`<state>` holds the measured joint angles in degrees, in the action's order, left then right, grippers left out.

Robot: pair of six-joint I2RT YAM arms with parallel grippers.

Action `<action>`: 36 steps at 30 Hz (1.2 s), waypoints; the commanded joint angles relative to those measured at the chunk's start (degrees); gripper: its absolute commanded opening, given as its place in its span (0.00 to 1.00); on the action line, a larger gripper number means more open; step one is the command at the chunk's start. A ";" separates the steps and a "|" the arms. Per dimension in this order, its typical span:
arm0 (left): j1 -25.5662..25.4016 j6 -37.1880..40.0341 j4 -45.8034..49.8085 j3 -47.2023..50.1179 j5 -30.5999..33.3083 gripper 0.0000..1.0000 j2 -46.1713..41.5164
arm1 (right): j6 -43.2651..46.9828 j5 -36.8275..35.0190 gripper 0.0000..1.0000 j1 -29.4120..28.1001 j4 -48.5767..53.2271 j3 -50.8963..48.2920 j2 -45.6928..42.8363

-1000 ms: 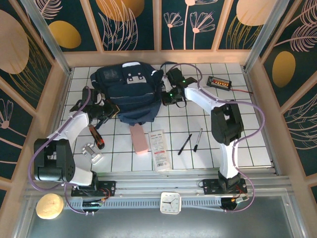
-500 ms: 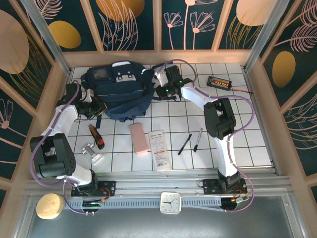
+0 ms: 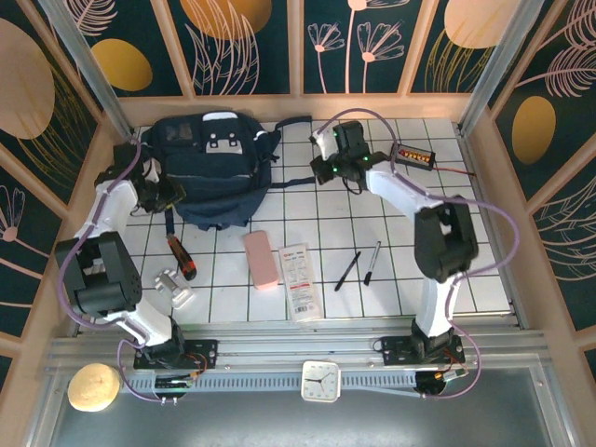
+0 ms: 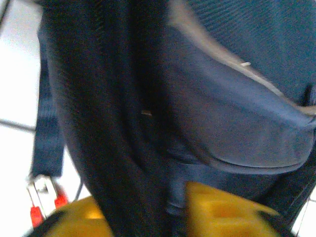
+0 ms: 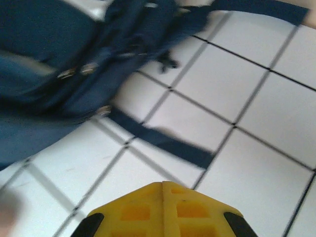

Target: Pack books, pencil case, and school supplies into a backpack

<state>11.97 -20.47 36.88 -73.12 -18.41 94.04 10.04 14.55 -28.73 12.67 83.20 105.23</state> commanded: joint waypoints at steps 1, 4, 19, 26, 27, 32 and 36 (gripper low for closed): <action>0.23 1.75 -3.68 -3.85 2.09 0.73 -1.27 | -6.12 1.71 0.00 -7.18 -1.99 -6.15 -6.86; 0.23 -1.27 -6.22 0.92 0.44 0.79 -6.36 | -10.94 10.09 0.00 -5.82 -2.87 -5.97 -3.87; -28.97 26.08 -11.43 7.45 24.29 0.99 -4.54 | 0.55 15.67 0.66 3.31 -13.75 -1.71 8.30; -32.17 36.05 -12.27 0.30 30.77 0.92 9.11 | 5.49 17.95 0.66 2.06 -12.77 -4.75 6.24; -32.26 36.62 -12.18 -0.80 30.42 0.88 10.84 | 6.89 18.85 0.66 2.01 -13.82 -5.87 5.68; -32.36 35.80 -8.03 -5.35 24.74 0.00 17.33 | 17.37 23.20 0.65 2.08 -15.02 -7.89 5.89; -32.45 35.09 -8.03 -3.33 23.23 0.00 10.63 | 22.90 27.14 0.65 2.02 -14.58 -5.42 9.74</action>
<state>-20.64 13.96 28.36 -76.64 6.46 109.45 25.89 37.10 -26.52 -0.67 76.09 112.49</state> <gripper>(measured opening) 0.062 0.653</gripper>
